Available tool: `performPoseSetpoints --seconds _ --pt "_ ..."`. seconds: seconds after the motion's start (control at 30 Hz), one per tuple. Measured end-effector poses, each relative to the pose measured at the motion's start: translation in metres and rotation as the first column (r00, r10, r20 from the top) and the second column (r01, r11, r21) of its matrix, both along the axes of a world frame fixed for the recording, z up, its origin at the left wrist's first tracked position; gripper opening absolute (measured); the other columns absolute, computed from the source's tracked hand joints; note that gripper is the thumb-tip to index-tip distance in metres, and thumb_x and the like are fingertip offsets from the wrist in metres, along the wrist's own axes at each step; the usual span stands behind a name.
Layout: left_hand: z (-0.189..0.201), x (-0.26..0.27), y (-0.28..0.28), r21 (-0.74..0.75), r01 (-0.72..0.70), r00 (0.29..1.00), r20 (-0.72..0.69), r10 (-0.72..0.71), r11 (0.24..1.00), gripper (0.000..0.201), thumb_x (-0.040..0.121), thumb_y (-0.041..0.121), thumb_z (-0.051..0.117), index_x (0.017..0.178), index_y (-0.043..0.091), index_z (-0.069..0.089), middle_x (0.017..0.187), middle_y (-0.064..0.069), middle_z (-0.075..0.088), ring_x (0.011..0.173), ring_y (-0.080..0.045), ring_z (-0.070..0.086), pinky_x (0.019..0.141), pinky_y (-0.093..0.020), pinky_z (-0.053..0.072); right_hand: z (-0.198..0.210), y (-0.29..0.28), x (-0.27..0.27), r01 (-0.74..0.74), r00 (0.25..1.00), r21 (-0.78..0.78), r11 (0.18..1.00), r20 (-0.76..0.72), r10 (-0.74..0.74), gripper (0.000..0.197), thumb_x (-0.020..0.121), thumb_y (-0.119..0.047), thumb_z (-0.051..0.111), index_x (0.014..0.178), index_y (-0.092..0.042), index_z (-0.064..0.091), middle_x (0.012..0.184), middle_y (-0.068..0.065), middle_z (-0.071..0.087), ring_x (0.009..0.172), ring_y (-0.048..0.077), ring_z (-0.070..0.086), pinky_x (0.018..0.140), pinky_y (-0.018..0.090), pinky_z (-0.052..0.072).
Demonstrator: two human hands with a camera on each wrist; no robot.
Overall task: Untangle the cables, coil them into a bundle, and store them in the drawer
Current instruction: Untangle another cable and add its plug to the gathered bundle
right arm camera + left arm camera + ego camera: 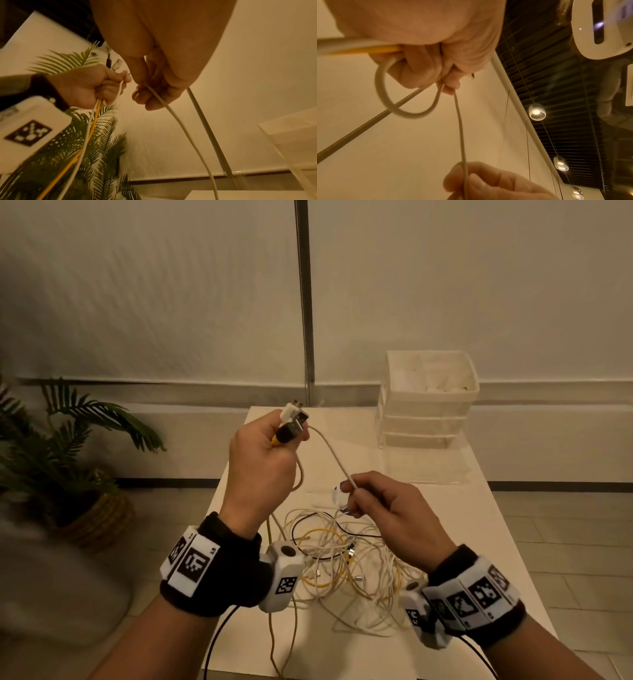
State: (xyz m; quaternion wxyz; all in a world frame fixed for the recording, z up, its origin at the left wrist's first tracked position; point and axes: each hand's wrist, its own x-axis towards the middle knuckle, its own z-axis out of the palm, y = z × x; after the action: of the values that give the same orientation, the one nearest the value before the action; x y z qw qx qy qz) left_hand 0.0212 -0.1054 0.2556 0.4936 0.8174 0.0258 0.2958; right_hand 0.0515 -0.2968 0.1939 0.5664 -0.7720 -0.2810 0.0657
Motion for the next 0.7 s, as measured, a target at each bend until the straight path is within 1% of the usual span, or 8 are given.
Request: performPoseSetpoints --seconds 0.13,0.2,0.23,0.3,0.37,0.47,0.6,0.7 --pt "0.013 -0.005 0.005 -0.260 -0.055 0.986 0.140 0.094 0.964 0.014 0.096 0.028 0.054 0.084 0.029 0.063 0.071 0.015 0.057 0.068 -0.003 0.049 0.067 -0.057 0.047 -0.008 0.011 0.005 -0.025 0.996 -0.105 0.994 0.082 0.034 0.018 0.099 -0.016 0.047 0.092 -0.022 0.062 0.075 -0.002 0.066 0.076 0.013 0.063 0.075 0.033 0.053" --pt "0.023 -0.002 0.018 -0.367 -0.058 0.979 0.162 0.125 0.928 0.011 0.093 0.035 0.057 0.091 0.028 0.065 0.078 0.014 0.057 0.070 -0.003 0.050 0.076 -0.066 0.046 -0.015 0.010 0.003 -0.016 0.997 -0.134 0.991 0.069 0.025 0.021 0.100 -0.017 0.045 0.083 -0.019 0.057 0.066 0.002 0.062 0.064 0.014 0.058 0.068 0.034 0.049" --pt "0.028 0.000 0.022 -0.313 -0.071 0.985 0.127 0.116 0.947 0.008 0.094 0.032 0.058 0.095 0.027 0.065 0.083 0.013 0.060 0.072 -0.002 0.053 0.083 -0.062 0.048 -0.018 0.008 0.003 0.011 0.999 -0.113 0.994 0.048 -0.005 0.023 0.100 -0.017 0.045 0.079 -0.017 0.054 0.062 0.005 0.059 0.058 0.017 0.054 0.064 0.035 0.047" --pt "0.028 0.004 0.023 -0.101 -0.124 0.992 0.023 0.127 0.987 0.018 0.095 0.023 0.061 0.113 0.023 0.060 0.094 0.014 0.061 0.081 0.000 0.058 0.087 -0.039 0.054 -0.023 0.005 0.004 0.081 0.995 -0.020 0.997 -0.058 -0.082 0.026 0.100 -0.016 0.045 0.075 -0.012 0.053 0.056 0.007 0.048 0.052 0.019 0.042 0.054 0.034 0.040" --pt "0.020 0.001 0.015 0.030 -0.210 0.978 0.026 0.209 0.977 0.033 0.093 0.020 0.064 0.123 0.024 0.053 0.092 0.018 0.057 0.082 0.006 0.057 0.071 -0.013 0.051 -0.025 0.003 0.006 0.154 0.970 0.066 0.986 -0.200 -0.138 0.028 0.100 -0.017 0.045 0.074 -0.010 0.054 0.056 0.006 0.038 0.052 0.019 0.032 0.051 0.033 0.029" --pt "0.004 -0.005 -0.002 0.170 -0.060 0.997 0.058 0.051 0.984 0.031 0.093 0.003 0.059 0.115 0.025 0.061 0.086 0.019 0.060 0.077 0.004 0.056 0.061 -0.011 0.044 -0.019 0.003 0.005 0.185 0.942 0.080 0.980 -0.299 -0.153 0.031 0.100 -0.020 0.044 0.073 -0.013 0.058 0.056 0.005 0.035 0.051 0.016 0.028 0.051 0.031 0.025" --pt "-0.017 -0.007 -0.025 0.246 0.391 0.909 -0.251 -0.331 0.887 0.046 0.088 -0.005 0.054 0.121 0.025 0.066 0.108 0.014 0.071 0.098 0.008 0.060 0.079 -0.008 0.042 -0.001 -0.001 -0.001 0.106 0.937 0.120 0.987 -0.343 -0.058 0.033 0.102 -0.021 0.041 0.079 -0.005 0.059 0.055 0.003 0.038 0.050 0.013 0.031 0.049 0.026 0.028" --pt "-0.026 -0.004 -0.030 0.244 0.396 0.910 -0.230 -0.344 0.885 0.041 0.085 -0.007 0.051 0.110 0.022 0.067 0.093 0.009 0.071 0.082 -0.004 0.061 0.070 -0.018 0.044 0.015 -0.006 -0.004 0.041 0.907 0.189 0.981 -0.420 0.043 0.033 0.102 -0.020 0.040 0.082 -0.004 0.061 0.055 0.003 0.039 0.049 0.012 0.031 0.048 0.025 0.027"
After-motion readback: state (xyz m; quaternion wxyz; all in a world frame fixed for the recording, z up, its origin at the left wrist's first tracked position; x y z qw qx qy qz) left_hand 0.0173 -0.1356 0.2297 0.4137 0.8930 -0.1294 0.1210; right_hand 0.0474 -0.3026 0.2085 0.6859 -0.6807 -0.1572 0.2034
